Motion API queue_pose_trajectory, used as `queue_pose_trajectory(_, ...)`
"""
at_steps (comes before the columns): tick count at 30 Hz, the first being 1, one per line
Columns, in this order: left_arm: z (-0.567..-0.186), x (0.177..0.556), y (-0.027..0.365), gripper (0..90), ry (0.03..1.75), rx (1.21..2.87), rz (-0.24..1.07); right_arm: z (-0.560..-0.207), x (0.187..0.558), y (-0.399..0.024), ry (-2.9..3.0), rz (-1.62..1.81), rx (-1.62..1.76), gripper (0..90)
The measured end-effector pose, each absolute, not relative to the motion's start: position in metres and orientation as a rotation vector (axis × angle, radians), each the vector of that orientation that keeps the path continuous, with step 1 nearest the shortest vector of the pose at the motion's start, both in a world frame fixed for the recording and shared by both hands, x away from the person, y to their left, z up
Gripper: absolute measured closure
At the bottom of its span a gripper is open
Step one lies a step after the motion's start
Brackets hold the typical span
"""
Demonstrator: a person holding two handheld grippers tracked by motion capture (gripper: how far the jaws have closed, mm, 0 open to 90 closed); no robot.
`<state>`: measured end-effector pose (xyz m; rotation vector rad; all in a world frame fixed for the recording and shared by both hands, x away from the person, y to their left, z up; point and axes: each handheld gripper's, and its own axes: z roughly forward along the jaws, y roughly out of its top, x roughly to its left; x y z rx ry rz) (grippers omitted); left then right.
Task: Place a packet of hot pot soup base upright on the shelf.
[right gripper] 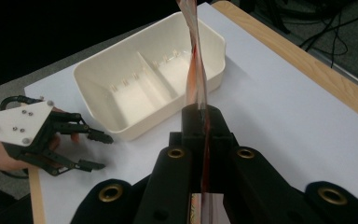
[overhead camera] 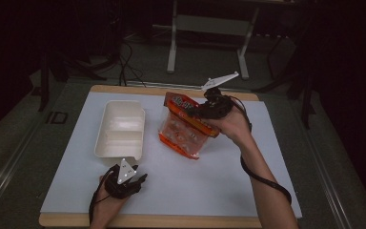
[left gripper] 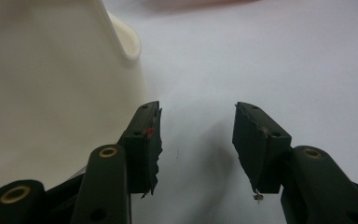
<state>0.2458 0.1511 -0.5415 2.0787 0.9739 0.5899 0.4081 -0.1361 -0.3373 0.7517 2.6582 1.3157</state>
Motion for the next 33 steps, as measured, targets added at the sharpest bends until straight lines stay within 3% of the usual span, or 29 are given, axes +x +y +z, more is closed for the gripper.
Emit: queue_pose_trajectory(33, -0.541, 0.246, 0.151, 51.9, 0.98, 2.073, 0.584, -0.328, 0.41, -0.108, 2.557, 1.479, 0.727, 90.0)
